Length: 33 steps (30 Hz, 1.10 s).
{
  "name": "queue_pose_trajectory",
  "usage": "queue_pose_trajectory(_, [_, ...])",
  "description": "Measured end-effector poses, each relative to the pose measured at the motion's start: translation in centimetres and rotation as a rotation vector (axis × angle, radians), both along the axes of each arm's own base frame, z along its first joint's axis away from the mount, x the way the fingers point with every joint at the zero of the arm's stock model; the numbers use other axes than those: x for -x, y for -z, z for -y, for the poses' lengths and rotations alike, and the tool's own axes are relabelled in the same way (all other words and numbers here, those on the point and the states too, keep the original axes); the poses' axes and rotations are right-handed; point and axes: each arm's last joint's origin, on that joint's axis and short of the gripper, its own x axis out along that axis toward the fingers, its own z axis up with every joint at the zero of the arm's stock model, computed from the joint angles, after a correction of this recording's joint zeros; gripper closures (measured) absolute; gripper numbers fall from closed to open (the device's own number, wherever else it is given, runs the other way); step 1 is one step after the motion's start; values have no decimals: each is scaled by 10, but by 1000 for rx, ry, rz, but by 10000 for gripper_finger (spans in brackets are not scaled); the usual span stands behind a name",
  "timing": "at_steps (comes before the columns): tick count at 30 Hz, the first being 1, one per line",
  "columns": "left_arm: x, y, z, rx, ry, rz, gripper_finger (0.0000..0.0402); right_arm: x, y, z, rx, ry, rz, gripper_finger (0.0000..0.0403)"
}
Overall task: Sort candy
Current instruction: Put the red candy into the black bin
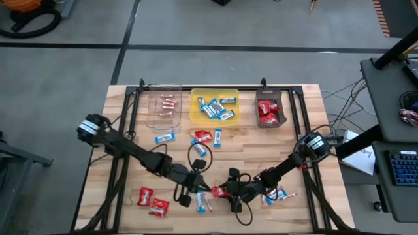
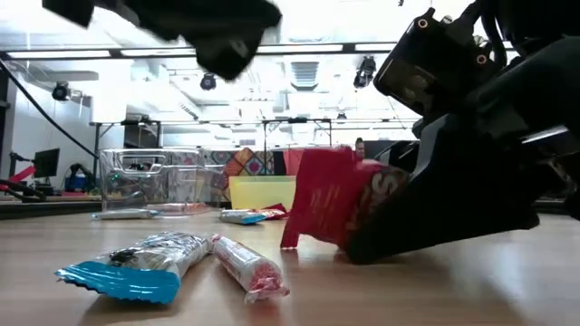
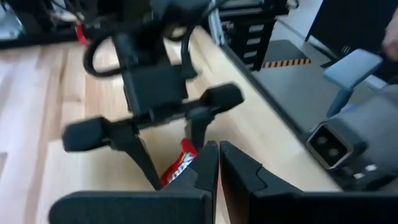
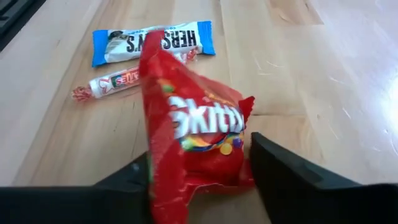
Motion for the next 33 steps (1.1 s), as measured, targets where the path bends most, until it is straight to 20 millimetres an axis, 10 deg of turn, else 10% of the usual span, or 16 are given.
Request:
queue_pose_trajectory(12, [41, -71, -6, 56, 41, 125, 402, 8, -35, 7, 44, -14, -41, 342])
queue_pose_trajectory(19, [60, -94, -12, 90, 45, 155, 402, 21, -92, 26, 31, 15, -22, 358])
queue_pose_trajectory(26, [72, -102, -22, 52, -46, 135, 401, 47, -158, 81, -68, 208, -14, 349])
queue_pose_trajectory(33, [74, -101, -24, 19, -77, 123, 402, 82, -184, 161, -141, 600, -104, 357])
